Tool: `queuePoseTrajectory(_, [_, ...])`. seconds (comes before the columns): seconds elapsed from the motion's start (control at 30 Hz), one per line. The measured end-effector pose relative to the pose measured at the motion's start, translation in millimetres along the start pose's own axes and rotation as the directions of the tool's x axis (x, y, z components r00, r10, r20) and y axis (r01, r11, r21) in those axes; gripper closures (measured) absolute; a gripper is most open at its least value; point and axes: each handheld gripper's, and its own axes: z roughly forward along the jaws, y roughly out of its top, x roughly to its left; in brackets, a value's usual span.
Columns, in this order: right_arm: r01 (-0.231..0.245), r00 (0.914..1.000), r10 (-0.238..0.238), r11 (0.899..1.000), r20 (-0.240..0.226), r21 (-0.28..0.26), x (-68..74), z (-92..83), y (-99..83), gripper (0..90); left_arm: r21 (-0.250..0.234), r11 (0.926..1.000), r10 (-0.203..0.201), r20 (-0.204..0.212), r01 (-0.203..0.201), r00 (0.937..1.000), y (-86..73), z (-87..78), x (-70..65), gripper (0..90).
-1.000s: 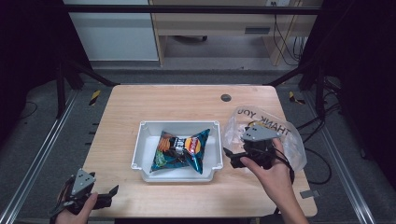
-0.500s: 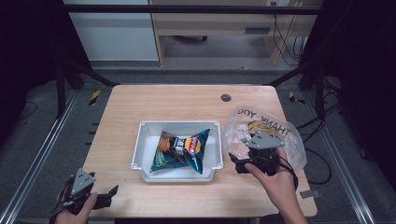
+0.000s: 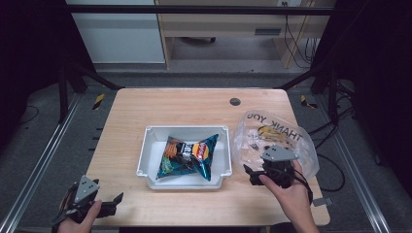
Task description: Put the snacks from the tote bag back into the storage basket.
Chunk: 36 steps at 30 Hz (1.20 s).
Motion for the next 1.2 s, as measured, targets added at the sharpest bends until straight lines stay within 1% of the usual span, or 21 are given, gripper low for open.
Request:
queuePoseTrajectory(0.07, [0.004,1.0000,-0.004,1.000,0.003,0.009,-1.1,0.4,-3.7,8.4,0.002,1.0000,0.004,0.001,-0.004,1.0000,0.1,-0.1,-0.1,2.7])
queuePoseTrajectory(0.13, [-0.006,1.0000,0.006,1.000,0.006,0.018,-1.5,1.2,-7.8,8.3,0.002,1.0000,0.005,0.001,-0.005,1.0000,0.2,0.1,-0.7,2.7])
queuePoseTrajectory(0.23, [0.001,1.0000,-0.001,0.999,0.005,0.038,-2.1,4.0,-14.6,8.3,0.003,1.0000,0.008,0.001,-0.008,1.0000,0.3,0.3,-0.9,2.7])
queuePoseTrajectory(0.37, [-0.014,0.9999,0.013,0.998,0.009,0.056,-3.1,7.6,-24.4,8.3,0.004,1.0000,0.006,0.001,-0.006,1.0000,0.2,0.4,-0.8,2.7])
queuePoseTrajectory(0.47, [-0.011,0.9998,0.009,0.997,0.020,0.080,-3.0,10.5,-31.1,8.3,0.004,1.0000,0.008,0.001,-0.008,1.0000,0.2,0.5,-1.3,2.7])
queuePoseTrajectory(0.6, [-0.013,0.9998,0.011,0.995,0.018,0.098,-3.4,13.2,-38.4,8.3,0.005,0.9999,0.011,0.002,-0.011,0.9999,0.5,1.0,-1.9,2.7])
queuePoseTrajectory(0.9, [-0.010,0.9999,0.011,0.992,-0.002,0.130,-1.0,20.1,-49.9,8.3,0.007,0.9999,0.009,0.002,-0.009,1.0000,0.3,1.0,-1.7,2.7])
queuePoseTrajectory(1.03, [0.005,0.9998,-0.002,0.989,-0.022,0.145,2.4,24.6,-52.9,8.4,0.007,0.9999,0.010,0.002,-0.010,0.9999,0.2,1.2,-2.0,2.7])
queuePoseTrajectory(1.2, [0.014,0.9990,-0.007,0.987,-0.045,0.160,7.2,28.5,-56.5,8.5,0.011,0.9999,0.012,0.004,-0.012,0.9999,-0.1,1.3,-1.5,2.7])
